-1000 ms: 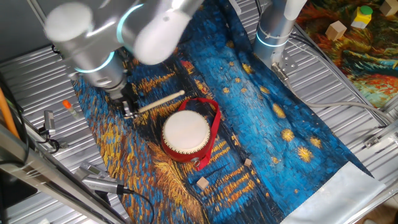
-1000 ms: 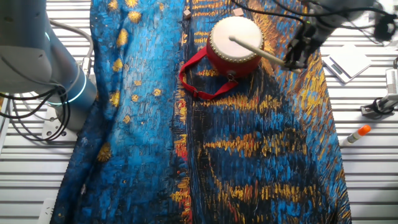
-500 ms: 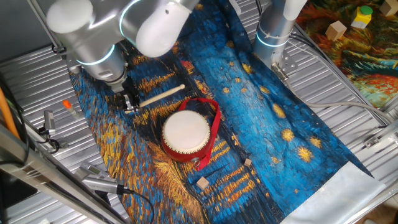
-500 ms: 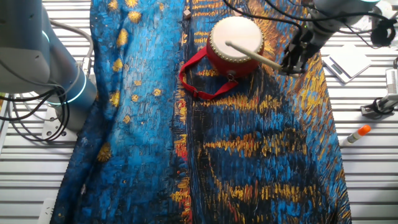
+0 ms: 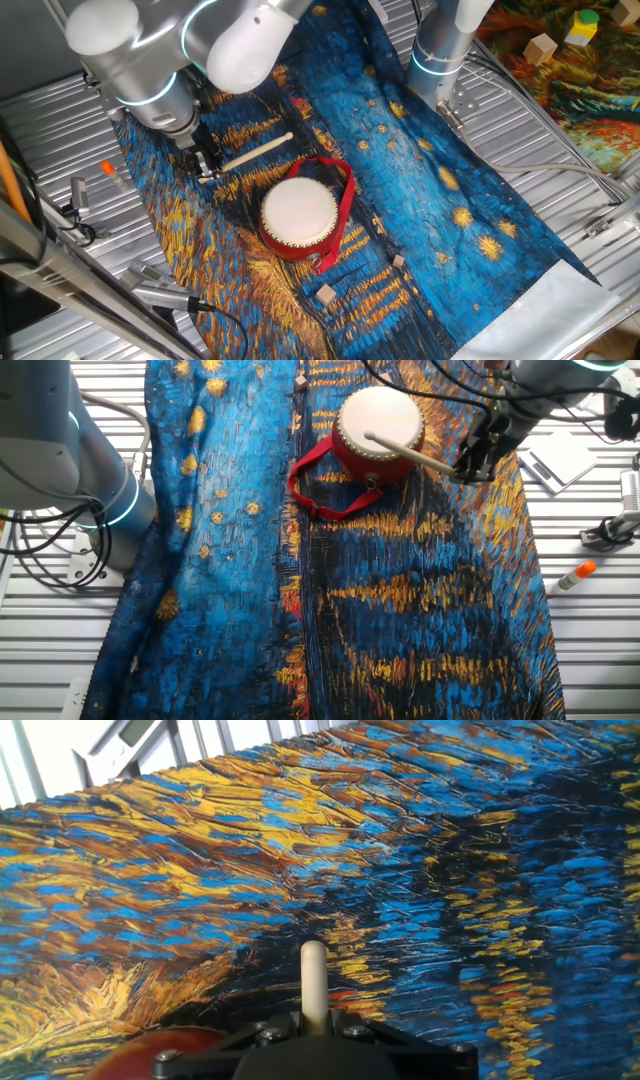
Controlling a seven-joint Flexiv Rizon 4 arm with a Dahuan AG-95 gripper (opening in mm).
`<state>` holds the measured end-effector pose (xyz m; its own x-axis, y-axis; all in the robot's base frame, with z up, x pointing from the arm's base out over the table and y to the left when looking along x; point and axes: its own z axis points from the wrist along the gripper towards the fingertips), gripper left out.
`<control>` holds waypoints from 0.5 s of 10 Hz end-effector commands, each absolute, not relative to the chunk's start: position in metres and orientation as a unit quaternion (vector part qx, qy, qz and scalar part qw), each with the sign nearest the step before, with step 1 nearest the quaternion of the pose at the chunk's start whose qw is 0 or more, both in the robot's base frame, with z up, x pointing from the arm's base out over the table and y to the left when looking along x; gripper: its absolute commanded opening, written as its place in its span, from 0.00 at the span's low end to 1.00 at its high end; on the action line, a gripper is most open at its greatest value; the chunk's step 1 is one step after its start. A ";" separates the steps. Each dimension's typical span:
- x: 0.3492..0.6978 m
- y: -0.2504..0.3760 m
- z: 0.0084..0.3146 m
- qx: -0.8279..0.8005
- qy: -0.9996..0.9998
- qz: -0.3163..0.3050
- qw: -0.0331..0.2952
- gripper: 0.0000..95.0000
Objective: Play the drum
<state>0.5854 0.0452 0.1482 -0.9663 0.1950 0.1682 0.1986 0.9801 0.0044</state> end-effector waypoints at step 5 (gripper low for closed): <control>0.587 0.046 0.148 -0.113 -0.990 -0.010 0.088 0.00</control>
<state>0.5876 0.0461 0.1480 -0.9588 0.2221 0.1773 0.2256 0.9742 -0.0006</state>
